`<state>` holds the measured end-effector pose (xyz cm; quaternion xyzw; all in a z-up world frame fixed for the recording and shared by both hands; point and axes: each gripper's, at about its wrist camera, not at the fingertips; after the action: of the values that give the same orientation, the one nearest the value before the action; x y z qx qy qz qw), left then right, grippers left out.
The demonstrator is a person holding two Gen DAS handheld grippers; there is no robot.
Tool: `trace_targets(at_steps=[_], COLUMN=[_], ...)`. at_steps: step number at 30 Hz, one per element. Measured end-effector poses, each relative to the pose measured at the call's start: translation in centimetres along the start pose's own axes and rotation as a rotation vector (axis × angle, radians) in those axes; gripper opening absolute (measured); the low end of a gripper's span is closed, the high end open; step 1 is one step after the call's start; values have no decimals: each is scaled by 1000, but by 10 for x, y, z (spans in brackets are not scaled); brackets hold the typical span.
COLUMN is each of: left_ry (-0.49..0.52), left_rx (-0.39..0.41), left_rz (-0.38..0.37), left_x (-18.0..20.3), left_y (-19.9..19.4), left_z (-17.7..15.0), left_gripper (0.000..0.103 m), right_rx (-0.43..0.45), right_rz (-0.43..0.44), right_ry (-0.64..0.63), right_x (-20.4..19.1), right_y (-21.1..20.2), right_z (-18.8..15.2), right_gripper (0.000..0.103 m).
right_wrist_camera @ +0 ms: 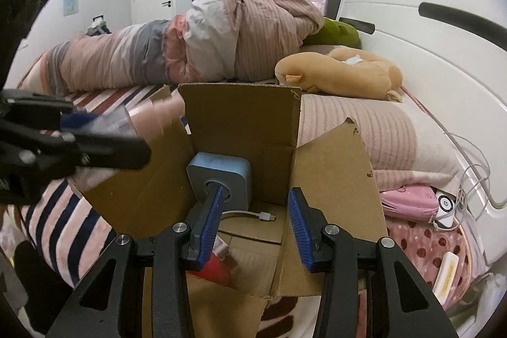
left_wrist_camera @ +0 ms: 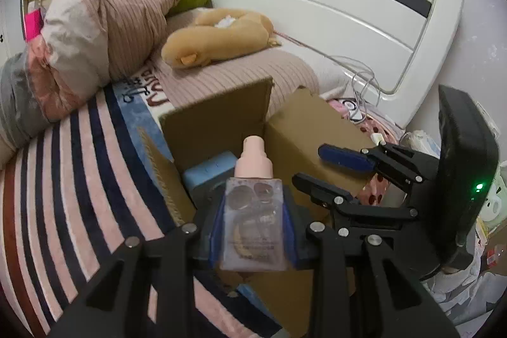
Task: Organize rigid objects
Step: 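Carry the clear box and tape roll into the cardboard box, opening both grippers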
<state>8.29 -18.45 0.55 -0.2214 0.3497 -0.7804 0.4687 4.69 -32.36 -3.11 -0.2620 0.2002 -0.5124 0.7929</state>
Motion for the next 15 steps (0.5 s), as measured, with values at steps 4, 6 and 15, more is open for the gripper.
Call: trace_targets(at_steps=[4, 6, 15], left_ry=[10, 17, 24], left_rx=[-24, -30, -33], left_rz=[4, 13, 23], left_x=[7, 10, 12], left_y=[9, 11, 9], left_z=[-1, -1, -2], left_gripper=[29, 29, 29], right_rx=[-4, -5, 1], right_rz=[-1, 2, -4], right_ry=[-4, -5, 0], right_x=[1, 1, 1], right_y=[0, -1, -2], right_z=[-1, -2, -2], right_gripper=[38, 38, 38])
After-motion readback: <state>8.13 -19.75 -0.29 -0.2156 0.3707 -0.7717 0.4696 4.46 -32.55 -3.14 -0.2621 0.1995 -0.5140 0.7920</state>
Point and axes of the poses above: each gripper's, at about its wrist camera, not at the fingertips, and y roughly the way its jaws point, x to its right, z to its top, and after that the axes turned 10 degrees about z, right-handed
